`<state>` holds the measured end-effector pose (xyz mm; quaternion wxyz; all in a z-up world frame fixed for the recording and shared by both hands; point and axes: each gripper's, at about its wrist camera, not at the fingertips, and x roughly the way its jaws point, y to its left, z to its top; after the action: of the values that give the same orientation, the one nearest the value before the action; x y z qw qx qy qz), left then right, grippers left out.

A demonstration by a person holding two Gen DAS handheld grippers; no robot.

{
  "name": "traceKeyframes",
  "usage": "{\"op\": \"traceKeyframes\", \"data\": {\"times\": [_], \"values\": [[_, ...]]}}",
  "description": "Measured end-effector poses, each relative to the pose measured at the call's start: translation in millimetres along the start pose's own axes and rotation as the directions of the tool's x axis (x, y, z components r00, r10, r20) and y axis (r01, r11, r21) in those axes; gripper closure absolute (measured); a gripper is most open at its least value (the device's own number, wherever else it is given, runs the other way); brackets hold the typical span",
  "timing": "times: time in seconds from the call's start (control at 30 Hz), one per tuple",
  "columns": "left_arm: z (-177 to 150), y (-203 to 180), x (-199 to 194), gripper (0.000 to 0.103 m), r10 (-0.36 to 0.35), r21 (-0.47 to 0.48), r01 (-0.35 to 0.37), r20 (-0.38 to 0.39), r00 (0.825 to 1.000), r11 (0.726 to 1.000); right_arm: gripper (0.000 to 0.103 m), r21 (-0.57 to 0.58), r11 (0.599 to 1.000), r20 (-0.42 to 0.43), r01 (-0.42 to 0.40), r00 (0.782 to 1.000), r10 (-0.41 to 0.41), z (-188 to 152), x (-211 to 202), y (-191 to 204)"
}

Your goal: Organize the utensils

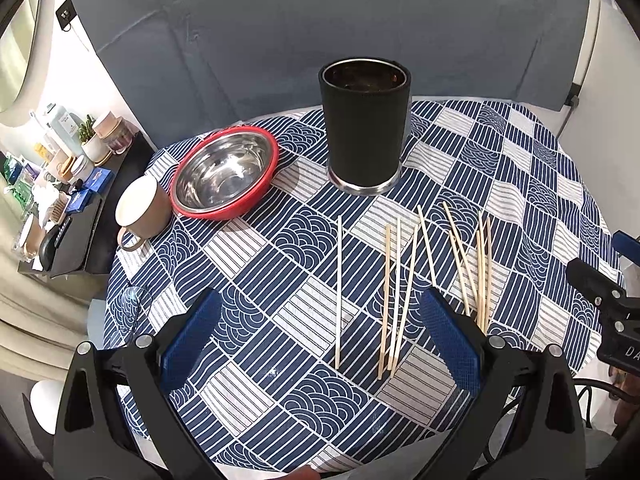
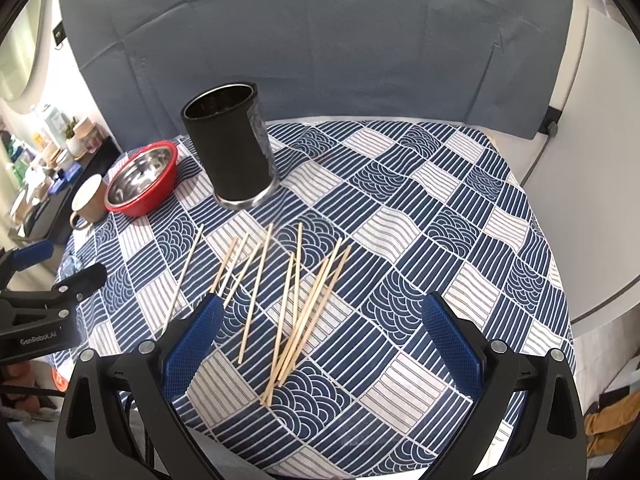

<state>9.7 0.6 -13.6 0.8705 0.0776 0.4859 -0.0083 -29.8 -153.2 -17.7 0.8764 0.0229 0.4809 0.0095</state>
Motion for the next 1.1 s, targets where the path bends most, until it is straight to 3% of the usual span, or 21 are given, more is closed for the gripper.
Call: {"op": "traceKeyframes", "data": {"times": [0.43,0.87,1.1], "values": [[-1.6,4.4,22.8,0.006,0.010,0.014,-0.008,-0.101,0.995,1.000,0.008,0.052,0.999,-0.077,-0.011,0.997,0.015,4.7,25.1,-10.3],[-13.1,18.7,66.2,0.006,-0.008,-0.041,-0.002,-0.245,0.969,0.999,0.008,0.058,0.996,-0.141,0.067,0.988,-0.058,8.6,55.5,-30.2],[-10.8,27.5,95.4,0.006,0.014,-0.050,-0.029,-0.276,0.961,0.998,0.008,0.059,0.992,-0.204,0.108,0.974,-0.094,5.8,92.0,-38.5]]}}
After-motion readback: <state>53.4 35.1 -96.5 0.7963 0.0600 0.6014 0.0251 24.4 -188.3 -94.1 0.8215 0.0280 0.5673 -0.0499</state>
